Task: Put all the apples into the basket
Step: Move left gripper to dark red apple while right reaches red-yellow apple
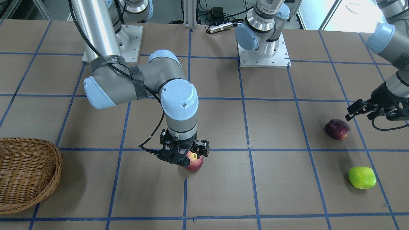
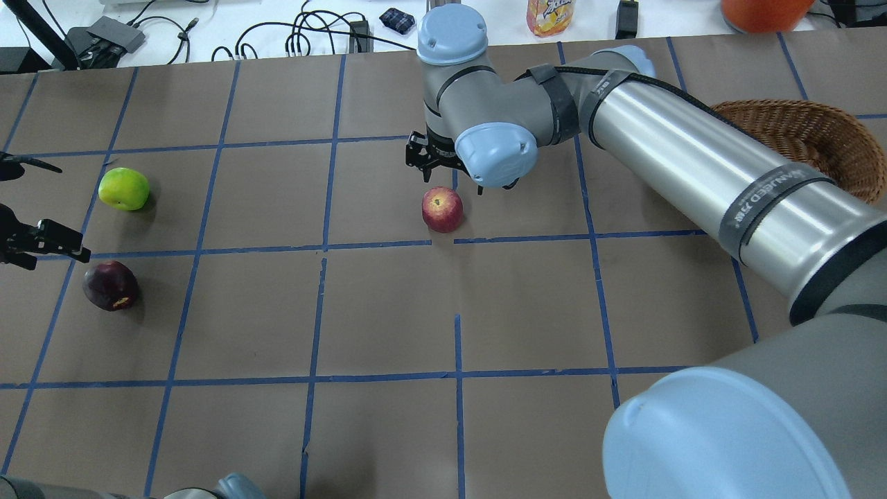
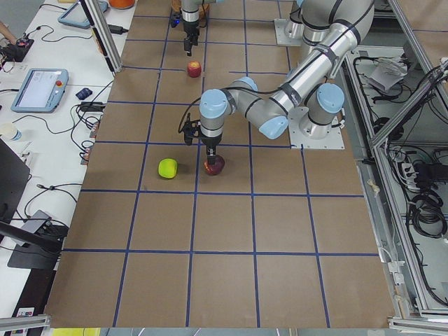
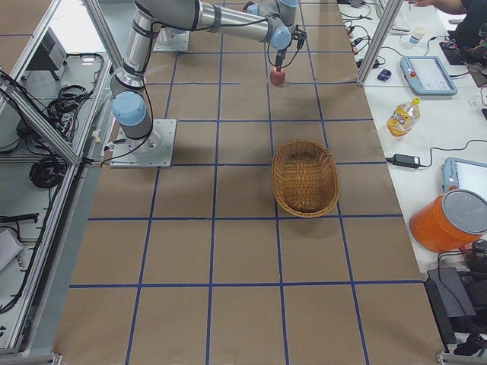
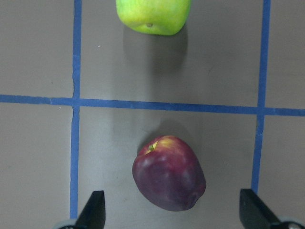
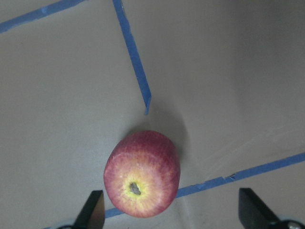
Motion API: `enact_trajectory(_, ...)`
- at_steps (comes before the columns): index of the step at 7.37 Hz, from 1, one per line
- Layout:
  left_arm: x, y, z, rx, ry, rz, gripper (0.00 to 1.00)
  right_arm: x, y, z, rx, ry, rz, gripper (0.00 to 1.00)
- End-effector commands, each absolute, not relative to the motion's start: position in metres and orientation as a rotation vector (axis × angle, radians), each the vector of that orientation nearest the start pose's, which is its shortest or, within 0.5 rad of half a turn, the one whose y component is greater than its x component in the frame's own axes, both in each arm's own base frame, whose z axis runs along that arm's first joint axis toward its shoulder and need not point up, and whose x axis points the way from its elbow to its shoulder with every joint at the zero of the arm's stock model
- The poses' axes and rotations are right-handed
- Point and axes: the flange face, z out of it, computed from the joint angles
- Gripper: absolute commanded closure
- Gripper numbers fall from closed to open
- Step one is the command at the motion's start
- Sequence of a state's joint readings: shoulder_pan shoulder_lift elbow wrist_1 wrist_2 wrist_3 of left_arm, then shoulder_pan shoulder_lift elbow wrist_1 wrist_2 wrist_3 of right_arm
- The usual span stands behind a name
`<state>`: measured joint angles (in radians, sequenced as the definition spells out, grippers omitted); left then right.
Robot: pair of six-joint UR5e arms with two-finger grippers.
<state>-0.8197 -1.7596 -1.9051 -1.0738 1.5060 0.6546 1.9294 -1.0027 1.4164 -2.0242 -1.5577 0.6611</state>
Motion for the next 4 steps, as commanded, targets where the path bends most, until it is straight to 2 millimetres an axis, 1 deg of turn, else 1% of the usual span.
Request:
enact_trajectory(1, 0.248, -0.464, 0.267, -0.369, 3.202, 0.019, 0.00, 0.379, -0.602, 0.249, 0.467, 3.055, -0.001, 0.00)
enact_trajectory(2, 0.243, -0.464, 0.259, -0.399, 3.247, -0.008, 0.00, 0.385, -0.604, 0.244, 0.453, 3.034, 0.005, 0.00)
enact_trajectory(3, 0.241, -0.470, 0.252, -0.425, 3.275, -0.113, 0.00, 0.387, -0.605, 0.231, 0.458, 3.042, 0.030, 0.00)
enact_trajectory(4, 0.244, -0.477, 0.244, -0.569, 3.247, -0.110, 0.00, 0.390, -0.604, 0.220, 0.453, 3.051, 0.053, 0.00)
